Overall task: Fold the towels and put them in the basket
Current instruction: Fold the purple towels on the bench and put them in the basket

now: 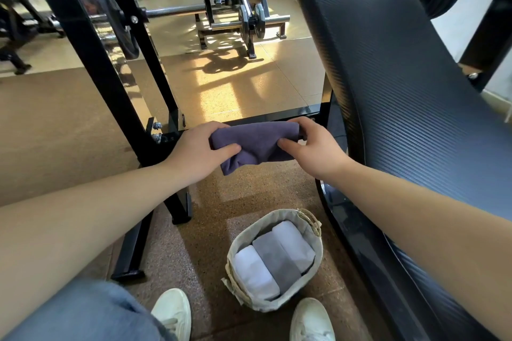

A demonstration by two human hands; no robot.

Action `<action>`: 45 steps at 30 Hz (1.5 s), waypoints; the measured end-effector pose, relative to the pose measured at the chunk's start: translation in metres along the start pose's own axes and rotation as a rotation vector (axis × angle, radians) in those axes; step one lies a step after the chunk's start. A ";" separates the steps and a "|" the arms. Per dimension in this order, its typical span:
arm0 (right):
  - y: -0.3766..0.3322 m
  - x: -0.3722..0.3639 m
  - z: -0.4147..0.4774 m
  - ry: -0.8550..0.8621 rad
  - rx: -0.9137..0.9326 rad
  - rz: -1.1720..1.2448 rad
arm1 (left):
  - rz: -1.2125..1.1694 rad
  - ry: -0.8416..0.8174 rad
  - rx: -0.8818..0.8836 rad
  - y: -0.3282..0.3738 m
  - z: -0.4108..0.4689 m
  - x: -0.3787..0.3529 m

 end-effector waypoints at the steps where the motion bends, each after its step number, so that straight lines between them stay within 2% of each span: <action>1: 0.001 0.000 0.000 0.009 -0.011 0.014 | -0.035 -0.013 0.016 -0.002 -0.001 0.001; 6: 0.006 -0.002 0.002 0.010 -0.072 0.056 | -0.120 -0.031 0.041 -0.006 -0.002 0.003; 13: -0.001 -0.008 -0.003 -0.149 0.077 -0.029 | -0.021 -0.097 -0.099 0.002 -0.002 0.005; 16: -0.002 -0.010 -0.003 -0.184 0.094 -0.074 | -0.033 -0.150 -0.102 0.003 -0.003 0.003; 20: -0.005 -0.007 -0.005 -0.187 0.031 0.038 | -0.062 -0.225 -0.077 0.001 -0.006 0.001; 28: -0.004 -0.010 -0.007 -0.323 -0.135 0.217 | -0.136 -0.178 -0.021 0.002 -0.008 0.005; 30: -0.004 -0.009 -0.006 -0.284 -0.140 0.177 | -0.087 -0.107 -0.022 0.002 -0.006 0.005; 34: -0.005 -0.010 -0.005 -0.079 -0.185 0.092 | 0.092 0.037 -0.079 0.011 -0.003 0.005; 36: -0.009 -0.013 -0.007 0.003 -0.191 0.104 | 0.027 -0.013 -0.059 0.017 -0.002 -0.002; 38: -0.013 -0.017 -0.009 0.012 -0.173 0.139 | -0.093 -0.084 0.045 0.020 -0.002 -0.014; 41: -0.020 -0.026 -0.013 -0.153 -0.169 0.254 | -0.275 -0.123 0.215 0.021 -0.002 -0.028; 43: -0.023 -0.029 -0.015 -0.260 -0.230 0.427 | -0.456 -0.120 0.313 0.022 -0.003 -0.032; 45: -0.022 -0.029 -0.014 -0.273 -0.285 0.568 | -0.540 -0.111 0.357 0.022 -0.004 -0.033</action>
Point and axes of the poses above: each hand's wrist, its own z-axis towards the middle knuckle, its own x-axis out of the back of the hand, y = z × x, the point moved 3 cm from there along z, towards the middle knuckle, and after that the axes turned 7 degrees about -z, right-handed, at the moved point
